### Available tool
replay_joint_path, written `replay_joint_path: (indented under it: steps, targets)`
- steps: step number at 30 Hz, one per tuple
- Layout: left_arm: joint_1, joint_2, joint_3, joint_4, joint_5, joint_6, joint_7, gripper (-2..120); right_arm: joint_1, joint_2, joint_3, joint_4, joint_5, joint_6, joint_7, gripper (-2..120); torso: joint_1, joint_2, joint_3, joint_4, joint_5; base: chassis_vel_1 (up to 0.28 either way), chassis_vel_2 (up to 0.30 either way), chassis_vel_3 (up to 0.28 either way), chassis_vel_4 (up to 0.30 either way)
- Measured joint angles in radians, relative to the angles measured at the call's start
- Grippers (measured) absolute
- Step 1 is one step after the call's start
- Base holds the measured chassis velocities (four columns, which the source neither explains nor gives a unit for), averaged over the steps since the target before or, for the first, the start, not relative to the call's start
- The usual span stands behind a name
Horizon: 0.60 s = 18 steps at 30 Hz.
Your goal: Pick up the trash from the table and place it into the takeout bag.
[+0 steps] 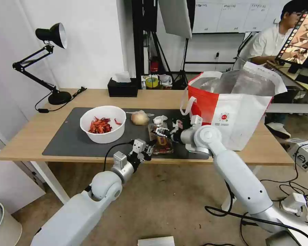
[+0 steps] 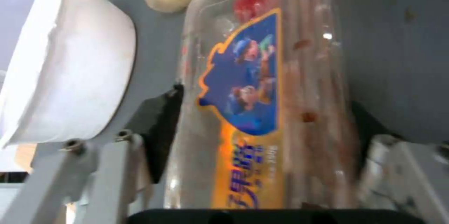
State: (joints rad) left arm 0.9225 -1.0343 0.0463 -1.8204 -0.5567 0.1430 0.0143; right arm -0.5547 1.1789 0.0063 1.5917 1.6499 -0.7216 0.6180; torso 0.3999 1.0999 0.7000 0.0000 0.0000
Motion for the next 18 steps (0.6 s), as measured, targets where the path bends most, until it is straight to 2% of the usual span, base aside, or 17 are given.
replay_joint_path:
  steps: [1,3,5,7,9,11,12,14,16,18]
  targets:
    - [0.003,0.001,-0.003,-0.002,0.0,0.0,0.0,0,-0.003,-0.001,0.001,0.002,-0.001,0.0,0.0,59,0.0,0.0,0.0,0.0,0.0,0.0,0.0,0.0,0.0]
    - [0.005,0.002,-0.004,-0.004,0.0,0.0,0.001,0,-0.004,-0.002,0.001,0.003,-0.001,0.0,0.0,58,0.0,0.0,0.0,0.0,0.0,0.0,0.0,0.0,0.0]
    - [0.015,0.003,-0.01,-0.011,0.002,-0.001,0.002,0,-0.012,-0.002,0.01,0.011,-0.005,0.0,0.001,44,0.0,0.0,0.0,0.0,0.0,0.0,0.0,0.0,0.0]
    - [0.017,0.003,-0.011,-0.012,0.002,-0.001,0.002,0,-0.014,-0.001,0.012,0.012,-0.005,0.0,0.002,43,0.0,0.0,0.0,0.0,0.0,0.0,0.0,0.0,0.0]
    - [0.03,0.001,-0.016,-0.018,0.004,-0.002,0.002,0,-0.025,0.003,0.026,0.016,-0.006,0.0,0.003,30,0.0,0.0,0.0,0.0,0.0,0.0,0.0,0.0,0.0]
    - [0.033,0.001,-0.019,-0.019,0.005,-0.002,0.002,0,-0.028,0.003,0.028,0.016,-0.006,0.0,0.003,28,0.0,0.0,0.0,-0.0001,0.0,0.0,0.0,0.0,0.0]
    - [0.041,0.003,-0.026,-0.023,0.005,-0.002,0.002,0,-0.034,0.003,0.031,0.018,-0.01,0.0,0.003,20,0.0,0.0,0.0,0.0,0.0,0.0,0.0,0.0,0.0]
    - [0.045,0.006,-0.03,-0.025,0.006,-0.002,0.002,0,-0.036,0.003,0.032,0.018,-0.013,0.0,0.002,17,0.0,0.0,0.0,0.0,0.0,0.0,0.0,0.0,0.0]
    - [0.054,0.022,-0.039,-0.035,0.006,-0.005,0.003,0,-0.039,0.003,0.034,0.018,-0.022,0.001,-0.001,5,0.0,0.0,0.0,0.0,0.0,0.0,0.0,0.0,0.0]
    - [0.057,0.028,-0.041,-0.038,0.005,-0.007,0.004,0,-0.039,0.004,0.034,0.018,-0.023,0.001,-0.002,2,0.0,0.0,0.0,0.0001,0.0,0.0,0.0,0.0,0.0]
